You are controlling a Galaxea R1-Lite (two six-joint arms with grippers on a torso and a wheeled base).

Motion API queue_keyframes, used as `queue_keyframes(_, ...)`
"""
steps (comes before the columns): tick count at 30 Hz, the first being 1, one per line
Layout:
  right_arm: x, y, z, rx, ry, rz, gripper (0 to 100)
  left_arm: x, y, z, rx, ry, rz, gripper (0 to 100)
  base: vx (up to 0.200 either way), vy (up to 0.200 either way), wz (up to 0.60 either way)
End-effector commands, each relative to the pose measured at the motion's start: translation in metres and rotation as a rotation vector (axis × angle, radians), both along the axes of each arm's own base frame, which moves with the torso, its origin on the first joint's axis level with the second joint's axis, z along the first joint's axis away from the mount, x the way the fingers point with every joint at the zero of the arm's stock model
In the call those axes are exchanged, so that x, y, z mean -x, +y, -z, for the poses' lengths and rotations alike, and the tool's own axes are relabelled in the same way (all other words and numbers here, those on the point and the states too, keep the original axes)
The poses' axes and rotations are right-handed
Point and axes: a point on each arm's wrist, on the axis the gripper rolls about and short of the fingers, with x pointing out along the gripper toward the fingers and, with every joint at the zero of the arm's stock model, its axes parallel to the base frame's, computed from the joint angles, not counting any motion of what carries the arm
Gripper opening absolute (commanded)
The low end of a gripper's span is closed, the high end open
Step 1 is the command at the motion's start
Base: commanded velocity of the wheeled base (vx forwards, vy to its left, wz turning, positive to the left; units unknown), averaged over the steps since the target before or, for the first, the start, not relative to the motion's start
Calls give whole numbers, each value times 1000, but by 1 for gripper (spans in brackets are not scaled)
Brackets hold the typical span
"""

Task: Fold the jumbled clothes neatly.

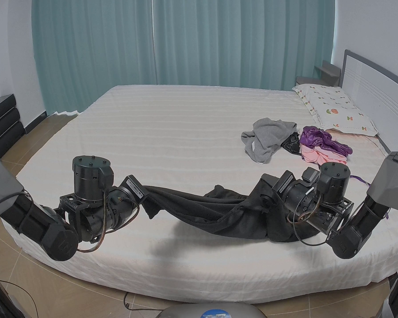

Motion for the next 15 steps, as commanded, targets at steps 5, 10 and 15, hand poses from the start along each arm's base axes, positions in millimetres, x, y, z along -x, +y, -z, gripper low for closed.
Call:
queue_keyframes(5,1,1,0,-1,-1,-4,0,-1,0,0,1,-1,-2,0,0,200,0)
queue_keyframes(10,1,2,-1,-2,-4,-6,0,-1,1,-2,3,-6,-5,0,0,200,0)
queue_keyframes(15,2,1,-1,-9,-17,-8,0,-3,4,-2,3,-9,-15,0,0,200,0)
